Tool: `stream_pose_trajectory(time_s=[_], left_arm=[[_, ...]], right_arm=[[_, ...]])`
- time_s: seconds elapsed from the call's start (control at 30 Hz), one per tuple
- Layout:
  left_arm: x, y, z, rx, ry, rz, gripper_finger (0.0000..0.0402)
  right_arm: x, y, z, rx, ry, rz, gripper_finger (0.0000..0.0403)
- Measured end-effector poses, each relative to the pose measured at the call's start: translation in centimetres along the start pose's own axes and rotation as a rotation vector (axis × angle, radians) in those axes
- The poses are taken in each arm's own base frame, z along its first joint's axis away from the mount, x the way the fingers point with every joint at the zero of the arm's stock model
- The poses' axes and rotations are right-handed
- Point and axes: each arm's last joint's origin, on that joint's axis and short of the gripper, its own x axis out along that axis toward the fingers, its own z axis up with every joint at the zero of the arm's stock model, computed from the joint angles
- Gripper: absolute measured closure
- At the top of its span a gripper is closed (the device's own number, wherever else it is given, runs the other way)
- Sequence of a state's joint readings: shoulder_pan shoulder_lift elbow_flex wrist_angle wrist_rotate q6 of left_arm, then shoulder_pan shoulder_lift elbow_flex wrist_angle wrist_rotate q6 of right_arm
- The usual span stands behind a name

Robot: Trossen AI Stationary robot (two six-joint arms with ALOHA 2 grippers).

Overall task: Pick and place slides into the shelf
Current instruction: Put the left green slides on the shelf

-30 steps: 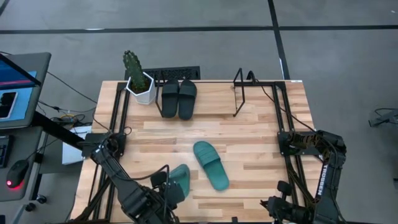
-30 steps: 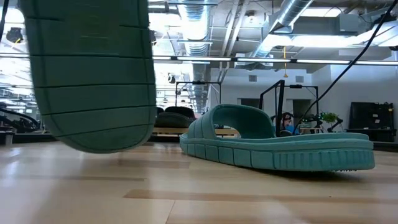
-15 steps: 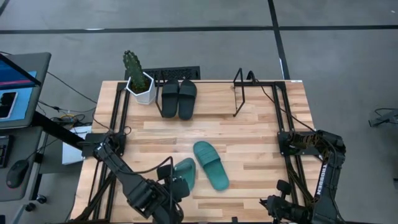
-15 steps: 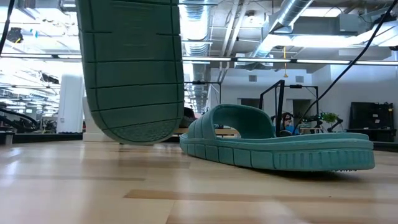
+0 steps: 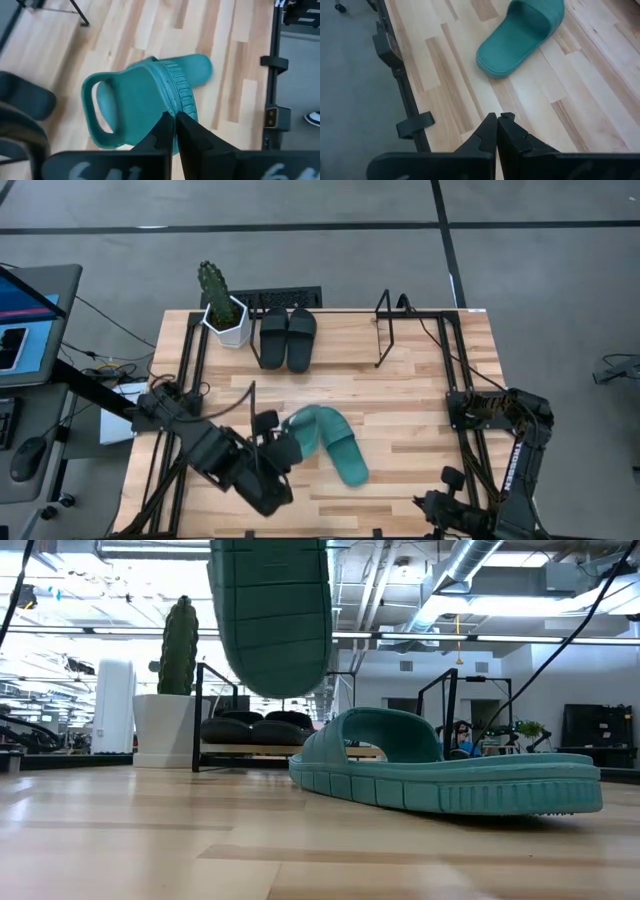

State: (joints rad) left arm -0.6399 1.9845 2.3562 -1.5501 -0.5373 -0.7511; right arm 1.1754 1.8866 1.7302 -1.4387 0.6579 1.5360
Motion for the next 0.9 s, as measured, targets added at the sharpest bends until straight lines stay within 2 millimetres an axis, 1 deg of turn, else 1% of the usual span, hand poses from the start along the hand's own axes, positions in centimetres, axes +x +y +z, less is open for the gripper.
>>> stream_pose_trajectory(time_s=[0.13,0.47,0.53,0.7,0.83,0.9], left_arm=[[-0.1,1.4,1.0,0.040,-0.016,0.005,0.0401],[1.2,3.8,3.8,0.170,-0.077,-0.034,0.0401],[1.3,4.7,4.3,0.187,-0.082,-0.021,0.0401],[0.8,6.9,5.3,0.222,-0.132,0.035,0.0402],[0.7,9.1,6.3,0.230,-0.161,0.086,0.0401],[1.0,10.1,6.7,0.239,-0.157,0.115,0.0402]], right_arm=[[0.4,0.0,0.5,0.014,0.000,-0.010,0.0403],[1.6,-0.2,2.0,0.063,0.003,-0.038,0.0403],[1.8,-0.3,2.3,0.067,0.003,-0.045,0.0403],[2.3,-0.6,2.9,0.012,0.008,-0.077,0.0403],[2.8,-1.6,3.5,-0.039,0.023,-0.166,0.0403],[3.1,-2.1,4.0,-0.048,0.029,-0.202,0.0403]])
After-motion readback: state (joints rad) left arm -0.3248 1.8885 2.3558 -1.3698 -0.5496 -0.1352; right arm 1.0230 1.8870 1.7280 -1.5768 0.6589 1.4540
